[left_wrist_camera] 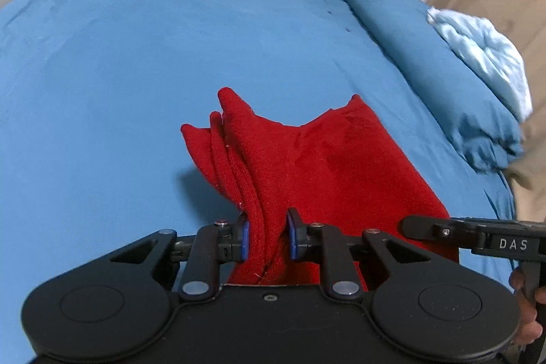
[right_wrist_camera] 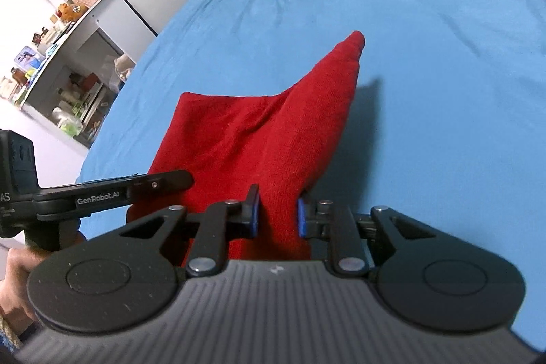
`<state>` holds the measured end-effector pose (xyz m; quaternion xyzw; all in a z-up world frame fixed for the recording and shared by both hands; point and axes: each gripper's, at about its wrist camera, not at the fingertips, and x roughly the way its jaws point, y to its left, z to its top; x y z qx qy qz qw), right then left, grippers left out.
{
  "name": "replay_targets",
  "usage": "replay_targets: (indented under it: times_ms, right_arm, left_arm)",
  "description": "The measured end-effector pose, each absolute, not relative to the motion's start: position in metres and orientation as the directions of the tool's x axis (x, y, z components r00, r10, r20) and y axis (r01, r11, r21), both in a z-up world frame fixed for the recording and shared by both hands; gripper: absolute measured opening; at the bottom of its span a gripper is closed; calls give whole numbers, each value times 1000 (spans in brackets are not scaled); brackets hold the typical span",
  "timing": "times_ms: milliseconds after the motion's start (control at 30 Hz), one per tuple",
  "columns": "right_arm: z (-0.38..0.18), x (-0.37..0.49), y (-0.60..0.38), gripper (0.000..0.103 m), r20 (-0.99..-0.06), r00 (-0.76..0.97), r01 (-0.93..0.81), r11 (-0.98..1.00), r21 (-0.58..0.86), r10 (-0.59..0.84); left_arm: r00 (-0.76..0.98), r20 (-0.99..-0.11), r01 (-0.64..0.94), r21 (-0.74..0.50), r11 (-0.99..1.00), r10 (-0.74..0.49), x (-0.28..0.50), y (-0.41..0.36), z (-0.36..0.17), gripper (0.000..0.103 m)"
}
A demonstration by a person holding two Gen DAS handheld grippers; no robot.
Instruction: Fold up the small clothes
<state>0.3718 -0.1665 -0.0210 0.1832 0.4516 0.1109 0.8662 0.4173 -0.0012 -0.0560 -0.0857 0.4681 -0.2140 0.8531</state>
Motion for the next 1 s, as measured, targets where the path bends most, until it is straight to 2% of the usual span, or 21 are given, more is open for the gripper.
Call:
replay_targets:
  times_ms: [167,300,500,700,833,933,967,1000]
  right_arm:
    - [-41,328,-203,36,-790,515,12,919,395,333]
    - [-87,305,-227,36,-822,474,69,917,393,317]
    - [-116,301,-234,38,-790,509,88,893,441,340]
    - [-118,298,-228,39,-769,552,48,909,414,322]
    - [-122,290,-221,40,-741,600,39,914,403,301]
    - [-120,282,-219,48,-713,637,14,921,390,292]
    - [-116,276,-221,56,-702,651,6,923,386,289]
    - [-112,273,-221,61,-690,662,-3,922,388,293]
  left_arm:
    - [415,-795,281,-350,894,-442,374,-39,-90,23]
    - [453,-824,285,-227,931,-340,352,-58,-117,24]
    - [504,-813,300,-152,942,-292,344,-65,-135,34]
    - [554,-775,306,-148,940,-303,340,-69,-147,36]
    - [589,-737,321,-163,933,-332,327,-53,-147,43]
    - [624,-706,324,-157,933,-335,323,-49,-142,43]
    - [639,-695,320,-148,936,-329,321,-47,-137,43]
    - [663,-676,317,-137,938,-323,317,-45,-130,42]
